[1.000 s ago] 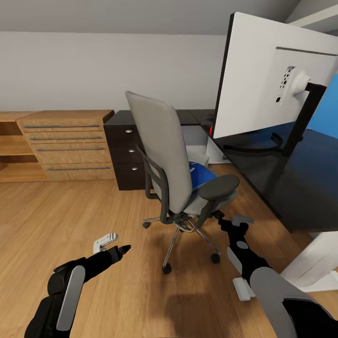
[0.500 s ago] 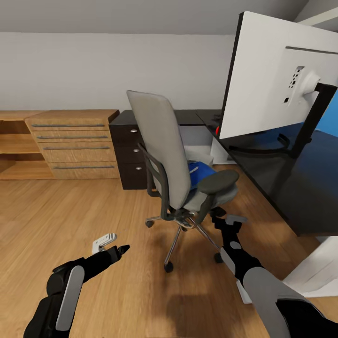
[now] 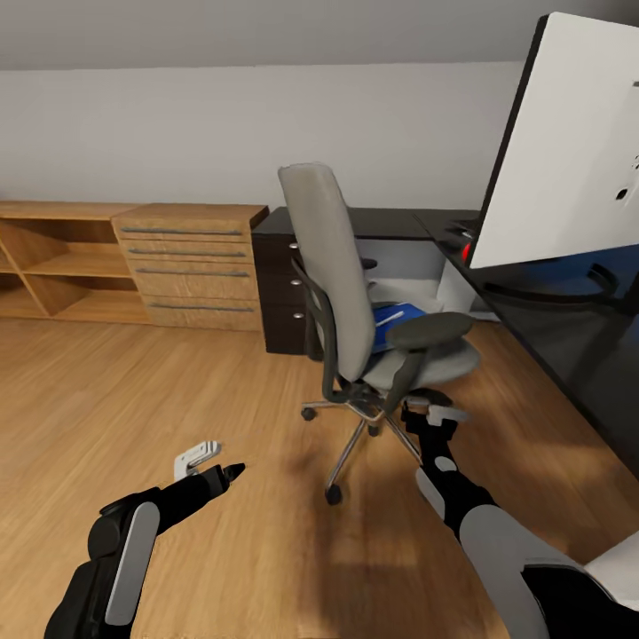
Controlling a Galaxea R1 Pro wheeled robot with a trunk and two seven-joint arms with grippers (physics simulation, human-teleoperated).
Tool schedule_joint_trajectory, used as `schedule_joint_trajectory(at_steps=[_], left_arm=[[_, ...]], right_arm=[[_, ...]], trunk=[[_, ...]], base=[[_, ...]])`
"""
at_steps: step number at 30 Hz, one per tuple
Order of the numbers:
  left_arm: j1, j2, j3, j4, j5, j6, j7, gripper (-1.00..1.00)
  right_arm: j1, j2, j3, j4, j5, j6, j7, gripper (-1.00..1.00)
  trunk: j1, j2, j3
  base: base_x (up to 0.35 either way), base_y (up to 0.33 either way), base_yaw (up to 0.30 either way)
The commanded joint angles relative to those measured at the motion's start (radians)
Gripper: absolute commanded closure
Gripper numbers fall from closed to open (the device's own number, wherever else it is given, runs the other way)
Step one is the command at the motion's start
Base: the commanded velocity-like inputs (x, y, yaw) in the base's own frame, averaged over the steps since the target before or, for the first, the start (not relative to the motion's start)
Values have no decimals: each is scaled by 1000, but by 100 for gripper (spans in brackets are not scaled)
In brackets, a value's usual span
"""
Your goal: In the bedroom, organize the workspace by keeping the computer under the desk, ensuring the monitor is on the desk, placing the keyboard on the desk next to the monitor, placing the mouse on the desk next to the keyboard, moving the folder from the swivel chair onto the desk next to the mouse, stacking the notebook on top of the folder with the pen on top of the notebook, and positioning the swivel chair next to the desk.
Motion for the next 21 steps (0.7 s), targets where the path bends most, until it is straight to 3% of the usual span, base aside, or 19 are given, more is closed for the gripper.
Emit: schedule_joint_trajectory(at_steps=[1,8,21], left_arm=[[-1,-1,2,0,4,6,1,-100],[-1,-1,2,1,5,8,1,-100],[-1,-1,2,1,5,9,3,-100]], right_arm=[[-1,1,-2,0,-1,-4,2,-100],[-1,1,-2,-1,0,-4,2,-100],[-1,1,-2,-2,0,-5,2,-100]], trunk=[[0,0,-1],[0,0,-1],[0,0,-1]], base=[[0,128,273],[0,215,259],[0,10,264]])
